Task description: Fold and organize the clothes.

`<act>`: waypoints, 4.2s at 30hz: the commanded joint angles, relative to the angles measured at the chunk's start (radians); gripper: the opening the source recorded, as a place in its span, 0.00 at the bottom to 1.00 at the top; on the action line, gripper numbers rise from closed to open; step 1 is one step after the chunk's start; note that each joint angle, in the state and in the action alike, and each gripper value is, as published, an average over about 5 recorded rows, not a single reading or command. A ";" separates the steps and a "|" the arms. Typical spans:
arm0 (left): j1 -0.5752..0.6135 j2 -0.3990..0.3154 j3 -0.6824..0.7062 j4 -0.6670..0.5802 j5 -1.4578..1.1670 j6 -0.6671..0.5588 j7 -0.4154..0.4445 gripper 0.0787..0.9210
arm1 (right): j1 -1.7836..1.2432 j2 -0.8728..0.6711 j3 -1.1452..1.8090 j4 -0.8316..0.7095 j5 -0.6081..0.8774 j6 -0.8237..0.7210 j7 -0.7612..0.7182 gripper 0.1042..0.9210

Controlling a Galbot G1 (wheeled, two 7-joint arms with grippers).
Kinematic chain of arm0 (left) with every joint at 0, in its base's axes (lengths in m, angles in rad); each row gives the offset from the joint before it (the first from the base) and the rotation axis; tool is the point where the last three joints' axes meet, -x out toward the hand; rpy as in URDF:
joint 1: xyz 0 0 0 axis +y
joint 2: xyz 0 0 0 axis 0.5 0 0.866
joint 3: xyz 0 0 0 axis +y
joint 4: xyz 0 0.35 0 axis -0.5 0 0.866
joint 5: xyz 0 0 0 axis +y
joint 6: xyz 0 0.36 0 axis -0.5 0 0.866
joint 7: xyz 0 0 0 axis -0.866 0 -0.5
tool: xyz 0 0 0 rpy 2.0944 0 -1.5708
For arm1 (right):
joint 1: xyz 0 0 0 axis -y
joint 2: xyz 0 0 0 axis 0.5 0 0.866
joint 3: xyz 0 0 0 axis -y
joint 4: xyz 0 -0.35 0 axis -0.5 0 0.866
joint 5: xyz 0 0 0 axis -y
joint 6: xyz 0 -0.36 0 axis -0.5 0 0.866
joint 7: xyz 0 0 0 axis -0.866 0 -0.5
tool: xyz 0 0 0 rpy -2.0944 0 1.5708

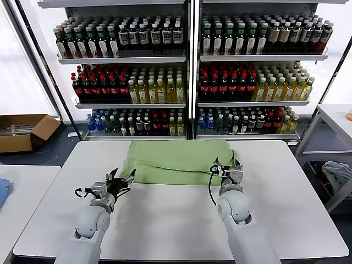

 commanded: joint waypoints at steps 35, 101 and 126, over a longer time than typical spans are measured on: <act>-0.021 0.040 0.016 0.013 -0.101 0.149 -0.040 0.88 | -0.117 -0.056 0.058 0.041 0.056 -0.053 0.058 0.88; 0.562 0.070 -0.122 -0.513 -0.035 0.069 -0.014 0.01 | -0.622 -0.050 0.092 0.461 0.004 -0.049 0.000 0.02; 0.767 0.040 -0.133 -0.609 0.049 0.043 -0.007 0.15 | -0.762 -0.136 0.067 0.559 -0.003 -0.050 0.042 0.31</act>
